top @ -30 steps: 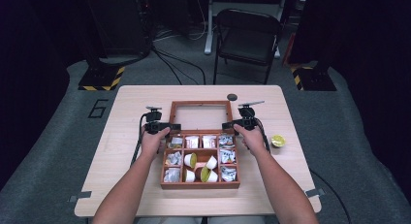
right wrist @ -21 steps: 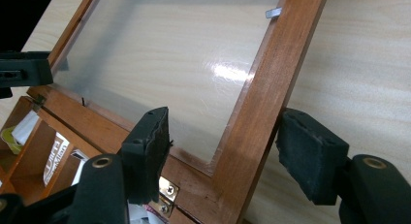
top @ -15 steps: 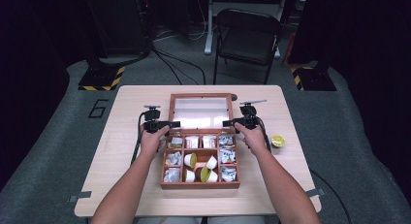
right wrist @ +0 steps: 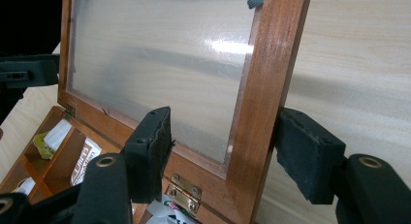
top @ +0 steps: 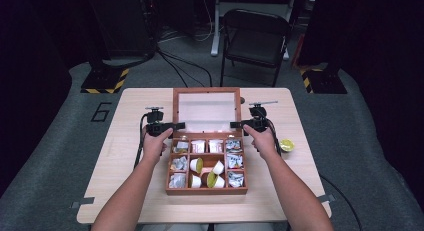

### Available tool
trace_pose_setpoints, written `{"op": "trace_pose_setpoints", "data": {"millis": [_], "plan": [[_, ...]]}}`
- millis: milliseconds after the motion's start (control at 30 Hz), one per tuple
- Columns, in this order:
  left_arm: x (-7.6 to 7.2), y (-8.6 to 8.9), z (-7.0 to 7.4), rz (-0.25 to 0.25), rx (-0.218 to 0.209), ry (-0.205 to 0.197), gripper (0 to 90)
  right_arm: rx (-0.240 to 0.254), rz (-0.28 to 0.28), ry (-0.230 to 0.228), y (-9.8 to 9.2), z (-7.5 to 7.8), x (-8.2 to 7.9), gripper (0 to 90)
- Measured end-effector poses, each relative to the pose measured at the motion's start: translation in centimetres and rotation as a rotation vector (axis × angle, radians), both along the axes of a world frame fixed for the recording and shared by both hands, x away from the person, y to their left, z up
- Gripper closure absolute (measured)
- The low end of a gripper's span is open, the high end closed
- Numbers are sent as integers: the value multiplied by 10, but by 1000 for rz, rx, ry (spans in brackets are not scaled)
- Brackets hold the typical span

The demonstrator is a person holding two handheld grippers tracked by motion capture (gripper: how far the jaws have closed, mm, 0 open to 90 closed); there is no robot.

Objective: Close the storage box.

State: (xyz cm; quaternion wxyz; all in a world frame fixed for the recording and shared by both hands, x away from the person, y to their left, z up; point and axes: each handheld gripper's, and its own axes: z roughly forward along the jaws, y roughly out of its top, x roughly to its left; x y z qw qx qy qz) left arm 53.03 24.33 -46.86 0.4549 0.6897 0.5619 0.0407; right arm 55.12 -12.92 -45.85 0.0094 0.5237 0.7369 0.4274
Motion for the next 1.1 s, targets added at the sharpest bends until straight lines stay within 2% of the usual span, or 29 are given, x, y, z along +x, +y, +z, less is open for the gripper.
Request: {"op": "trace_pose_setpoints", "data": {"millis": [167,300,367,700,733,833,1000,1067,1100], "plan": [[-1,1,9,-4,-3,-20,336,2,9,-11,0,6,-2,378],[-2,2,12,-11,1,-31,336,1,14,-19,-1,10,-4,378],[-3,1,14,2,-23,-34,337,0,18,-29,-1,12,-5,378],[-5,5,19,-30,-20,-59,339,-3,31,-42,-1,18,-10,378],[-6,4,19,-18,-32,-58,340,-4,31,-40,-1,18,-11,378],[-7,5,21,-26,-31,-67,340,-10,39,-48,-2,20,-13,378],[-10,9,27,-35,-40,-108,364,0,49,-64,-3,22,-17,387],[-12,8,29,-23,-61,-110,368,-2,51,-64,-3,25,-19,387],[-13,9,30,-32,-54,-112,370,-6,52,-70,-3,26,-20,387]]}}
